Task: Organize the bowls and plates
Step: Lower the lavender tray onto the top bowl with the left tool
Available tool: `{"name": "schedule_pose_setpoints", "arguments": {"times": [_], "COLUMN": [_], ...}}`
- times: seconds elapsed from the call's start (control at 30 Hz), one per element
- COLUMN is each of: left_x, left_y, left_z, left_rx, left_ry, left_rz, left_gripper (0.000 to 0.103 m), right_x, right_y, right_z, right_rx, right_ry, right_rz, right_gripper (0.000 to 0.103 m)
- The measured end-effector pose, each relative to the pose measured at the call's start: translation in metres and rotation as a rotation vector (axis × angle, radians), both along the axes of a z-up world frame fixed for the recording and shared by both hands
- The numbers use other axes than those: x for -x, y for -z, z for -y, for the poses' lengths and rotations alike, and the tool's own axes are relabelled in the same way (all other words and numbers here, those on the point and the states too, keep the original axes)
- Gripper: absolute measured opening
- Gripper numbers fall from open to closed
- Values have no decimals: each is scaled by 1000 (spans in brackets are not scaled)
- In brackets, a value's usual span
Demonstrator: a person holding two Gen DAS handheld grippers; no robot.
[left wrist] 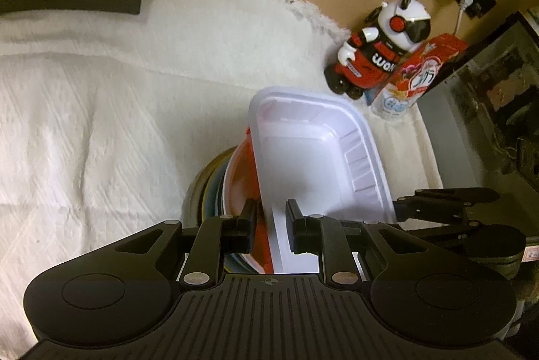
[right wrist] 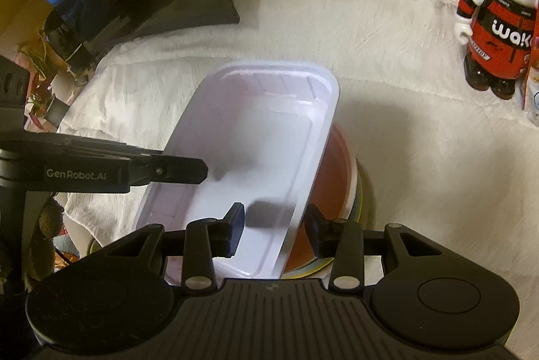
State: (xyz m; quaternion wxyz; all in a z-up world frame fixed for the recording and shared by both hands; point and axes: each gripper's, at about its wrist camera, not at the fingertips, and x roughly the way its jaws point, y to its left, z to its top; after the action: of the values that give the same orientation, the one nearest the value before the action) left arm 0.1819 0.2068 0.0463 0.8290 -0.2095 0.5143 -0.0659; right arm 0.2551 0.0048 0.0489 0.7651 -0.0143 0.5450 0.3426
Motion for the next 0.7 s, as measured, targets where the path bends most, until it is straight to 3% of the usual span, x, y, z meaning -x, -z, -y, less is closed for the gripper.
{"name": "schedule_pose_setpoints", "arguments": {"times": [0.7], "left_x": [-1], "left_y": [-15], "left_z": [-6], "left_rx": [4], "left_ry": [13], "left_rz": [34], "left_gripper": [20], "right_x": [0], "right_y": [-16], "right_z": [9], "right_rx": [-10], "right_ry": [41], "right_rz": [33], "right_gripper": [41]}}
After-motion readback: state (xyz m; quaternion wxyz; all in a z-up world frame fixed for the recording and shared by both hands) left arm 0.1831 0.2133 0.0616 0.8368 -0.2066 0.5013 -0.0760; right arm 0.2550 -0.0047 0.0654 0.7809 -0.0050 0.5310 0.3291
